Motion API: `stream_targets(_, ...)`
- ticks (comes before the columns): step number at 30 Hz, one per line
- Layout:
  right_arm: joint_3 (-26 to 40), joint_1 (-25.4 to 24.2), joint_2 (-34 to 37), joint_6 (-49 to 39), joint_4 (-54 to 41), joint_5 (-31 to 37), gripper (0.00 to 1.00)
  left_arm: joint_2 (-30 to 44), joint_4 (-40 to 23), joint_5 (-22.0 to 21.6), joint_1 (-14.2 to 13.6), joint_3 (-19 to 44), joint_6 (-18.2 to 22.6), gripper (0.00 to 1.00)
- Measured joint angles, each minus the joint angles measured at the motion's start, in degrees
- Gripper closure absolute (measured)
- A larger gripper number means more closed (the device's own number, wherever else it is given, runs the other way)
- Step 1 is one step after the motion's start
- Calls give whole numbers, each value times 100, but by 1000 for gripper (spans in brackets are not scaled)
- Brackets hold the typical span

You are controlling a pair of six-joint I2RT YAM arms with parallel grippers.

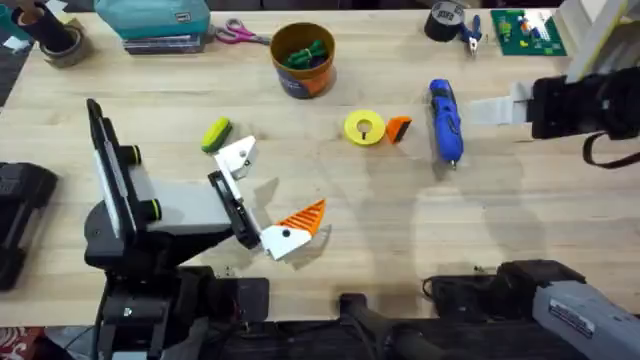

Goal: Pick up the gripper from the table and insert it into the empty holder that is missing its gripper. Then pick up a screw, insert it into the mounting hole, and use the screwdriver to tighten it. Finally, clean up the table by picking up the vegetable and placing it into the bucket.

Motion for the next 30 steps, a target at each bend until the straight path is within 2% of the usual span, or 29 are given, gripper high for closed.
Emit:
stream_targets(20,0,70,0,74,35,0,6,0,0,0,0,2,0,14)
stream_targets(25,326,569,259,317,-425,13,6,0,0,0,0,0,0,14)
stream_targets(30,993,1143,950,556,-821,89,6,0,0,0,0,0,0,15)
